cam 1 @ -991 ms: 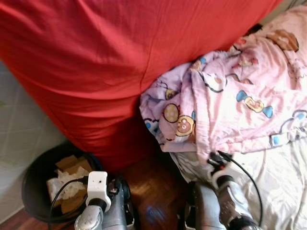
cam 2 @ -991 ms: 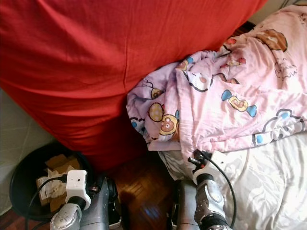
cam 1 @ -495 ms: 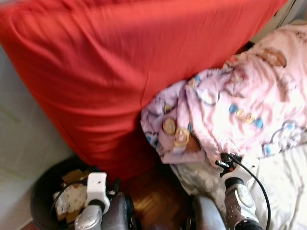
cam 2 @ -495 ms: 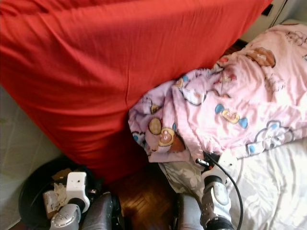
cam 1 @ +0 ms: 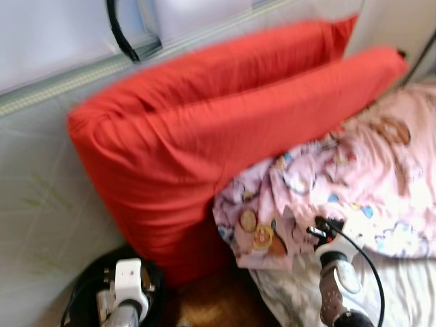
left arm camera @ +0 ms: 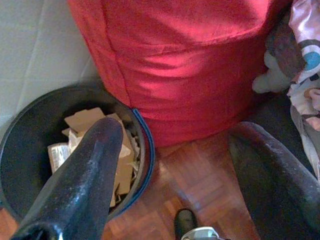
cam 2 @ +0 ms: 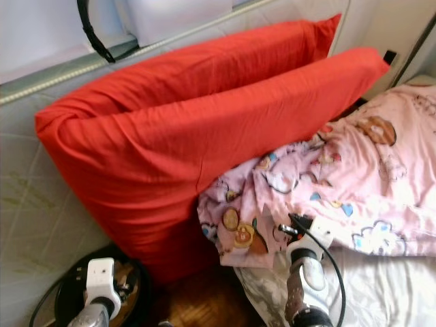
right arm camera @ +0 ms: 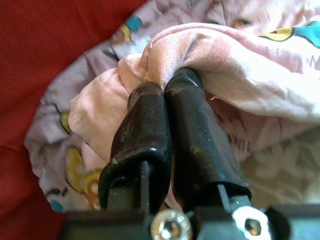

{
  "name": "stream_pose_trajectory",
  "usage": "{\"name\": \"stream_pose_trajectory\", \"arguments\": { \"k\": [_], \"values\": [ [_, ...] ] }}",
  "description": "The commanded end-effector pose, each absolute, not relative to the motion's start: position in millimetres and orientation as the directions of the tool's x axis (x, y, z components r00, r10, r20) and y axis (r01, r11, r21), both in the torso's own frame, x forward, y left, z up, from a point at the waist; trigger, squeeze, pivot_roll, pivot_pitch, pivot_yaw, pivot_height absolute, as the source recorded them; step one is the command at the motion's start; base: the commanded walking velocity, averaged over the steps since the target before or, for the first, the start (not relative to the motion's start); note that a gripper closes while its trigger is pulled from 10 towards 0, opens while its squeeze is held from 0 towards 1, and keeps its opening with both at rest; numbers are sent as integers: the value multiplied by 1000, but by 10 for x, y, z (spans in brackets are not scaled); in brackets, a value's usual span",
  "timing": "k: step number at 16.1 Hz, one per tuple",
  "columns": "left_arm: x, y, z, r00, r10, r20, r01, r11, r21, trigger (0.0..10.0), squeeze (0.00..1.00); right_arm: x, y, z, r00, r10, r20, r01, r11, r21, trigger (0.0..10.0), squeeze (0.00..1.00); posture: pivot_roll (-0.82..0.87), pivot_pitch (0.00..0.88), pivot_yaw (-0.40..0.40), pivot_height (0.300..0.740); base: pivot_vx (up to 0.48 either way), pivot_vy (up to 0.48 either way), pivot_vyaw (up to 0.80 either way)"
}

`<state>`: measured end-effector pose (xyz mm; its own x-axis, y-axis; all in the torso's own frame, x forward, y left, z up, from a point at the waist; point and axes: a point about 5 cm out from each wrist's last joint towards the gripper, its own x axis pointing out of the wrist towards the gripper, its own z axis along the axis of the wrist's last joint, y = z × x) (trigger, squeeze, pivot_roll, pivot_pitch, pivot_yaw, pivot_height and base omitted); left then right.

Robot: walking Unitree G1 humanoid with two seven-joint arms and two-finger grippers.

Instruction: Clean up the room

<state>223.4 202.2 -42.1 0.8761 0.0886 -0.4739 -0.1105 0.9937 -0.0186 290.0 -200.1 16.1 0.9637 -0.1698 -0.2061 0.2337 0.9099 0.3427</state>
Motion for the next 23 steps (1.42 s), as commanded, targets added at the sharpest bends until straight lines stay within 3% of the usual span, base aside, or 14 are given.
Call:
{"name": "stream_pose_trajectory", "arguments": {
  "k": [1,11,23],
  "values": [
    [2104,2072,-518,842,112,-529,-138,990,-10,10000,0,2857,-2018,134,962,-174,-209,236,916,324,10000,0,-42,35,25,740,0,0,0],
    [1903,2122,-669,774,114,-623,-149,989,-4,10000,0,2844,-2126,143,952,-219,-215,273,924,268,10000,0,-48,0,43,740,0,0,0],
    [1813,2233,-707,742,125,-658,-166,986,0,10000,0,2875,-2149,179,948,-243,-207,291,923,251,10000,0,-35,67,48,740,0,0,0]
  ]
}}
